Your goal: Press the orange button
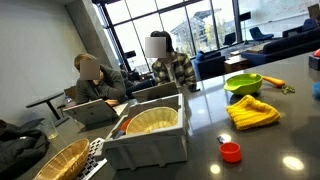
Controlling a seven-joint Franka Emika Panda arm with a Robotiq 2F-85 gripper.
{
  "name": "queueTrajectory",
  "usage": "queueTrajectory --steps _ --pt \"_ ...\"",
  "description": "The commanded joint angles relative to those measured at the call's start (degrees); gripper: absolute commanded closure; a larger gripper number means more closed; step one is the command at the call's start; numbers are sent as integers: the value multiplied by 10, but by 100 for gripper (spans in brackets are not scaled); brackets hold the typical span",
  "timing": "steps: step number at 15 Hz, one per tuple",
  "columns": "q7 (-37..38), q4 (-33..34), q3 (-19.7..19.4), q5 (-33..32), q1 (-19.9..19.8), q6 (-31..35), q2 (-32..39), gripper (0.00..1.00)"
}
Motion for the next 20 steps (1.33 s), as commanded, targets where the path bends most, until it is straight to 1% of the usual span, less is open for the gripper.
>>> queueTrajectory --steps 1,9,10,11,14,17,20 --pt "0 2 4 1 -4 -1 1 0" --pt "0 3 4 1 -4 -1 1 0" --pt "17 8 2 4 -8 15 0 0" --pt "36 18 -4 20 -15 31 -2 0" --pt "55 56 -14 40 -28 63 -17 0" --pt "80 82 -18 37 -42 121 -20 0" --pt "123 86 -19 29 -57 196 -23 0"
